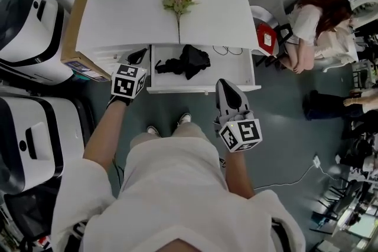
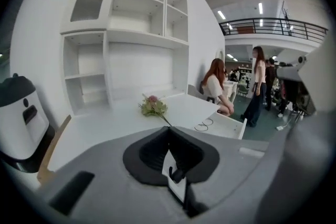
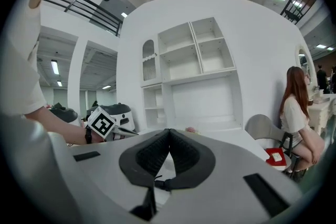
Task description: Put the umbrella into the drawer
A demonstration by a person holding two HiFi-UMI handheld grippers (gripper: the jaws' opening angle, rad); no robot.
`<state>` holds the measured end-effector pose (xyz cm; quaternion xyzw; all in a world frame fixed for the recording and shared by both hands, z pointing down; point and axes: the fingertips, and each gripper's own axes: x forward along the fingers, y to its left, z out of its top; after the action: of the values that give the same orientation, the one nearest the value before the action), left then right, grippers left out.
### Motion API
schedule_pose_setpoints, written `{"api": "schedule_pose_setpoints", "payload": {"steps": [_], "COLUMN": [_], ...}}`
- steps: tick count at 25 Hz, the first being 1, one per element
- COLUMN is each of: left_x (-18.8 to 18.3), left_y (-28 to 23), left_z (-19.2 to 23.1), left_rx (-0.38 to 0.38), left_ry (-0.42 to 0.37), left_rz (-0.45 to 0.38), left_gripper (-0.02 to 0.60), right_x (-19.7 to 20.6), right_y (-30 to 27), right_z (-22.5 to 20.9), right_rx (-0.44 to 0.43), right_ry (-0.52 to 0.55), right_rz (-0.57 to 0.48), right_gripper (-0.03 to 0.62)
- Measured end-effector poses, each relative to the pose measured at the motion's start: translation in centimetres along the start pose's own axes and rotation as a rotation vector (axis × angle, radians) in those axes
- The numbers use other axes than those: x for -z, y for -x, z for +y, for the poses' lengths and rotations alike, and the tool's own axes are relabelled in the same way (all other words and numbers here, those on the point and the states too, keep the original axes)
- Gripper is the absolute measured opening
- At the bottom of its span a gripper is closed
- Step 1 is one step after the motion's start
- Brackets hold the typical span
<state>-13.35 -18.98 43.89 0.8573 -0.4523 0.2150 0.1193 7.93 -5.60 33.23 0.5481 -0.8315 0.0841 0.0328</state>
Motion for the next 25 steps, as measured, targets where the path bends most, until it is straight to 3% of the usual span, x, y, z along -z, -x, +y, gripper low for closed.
{"api": "schedule_pose_setpoints", "payload": {"steps": [4, 9, 16, 25], "left_x": [-4.4, -9.0, -12.7, -16.6], "left_y": [2.3, 4.6, 9.3, 16.4], "left_z": [0.6, 1.4, 2.9, 3.7], "left_rx": [-0.042, -0.072, -0.154, -0.218], "left_ry": [0.018, 0.003, 0.032, -0.007], "left_rz": [-0.104, -0.205, -0.331, -0.487], "left_gripper": [0.014, 0.014, 0.014, 0.014], "right_x": [-2.0, -4.5, -6.4, -8.0], "right_y": [-0.5, -1.7, -2.8, -4.1], "right_z": [-1.0, -3.6, -7.0, -9.9], "right_rx": [-0.041, -0.034, -0.023, 0.005], "right_ry": [0.013, 0.045, 0.056, 0.063], "right_rz": [-0.025, -0.064, -0.102, -0.128], "right_gripper": [0.000, 0.000, 0.000, 0.000]}}
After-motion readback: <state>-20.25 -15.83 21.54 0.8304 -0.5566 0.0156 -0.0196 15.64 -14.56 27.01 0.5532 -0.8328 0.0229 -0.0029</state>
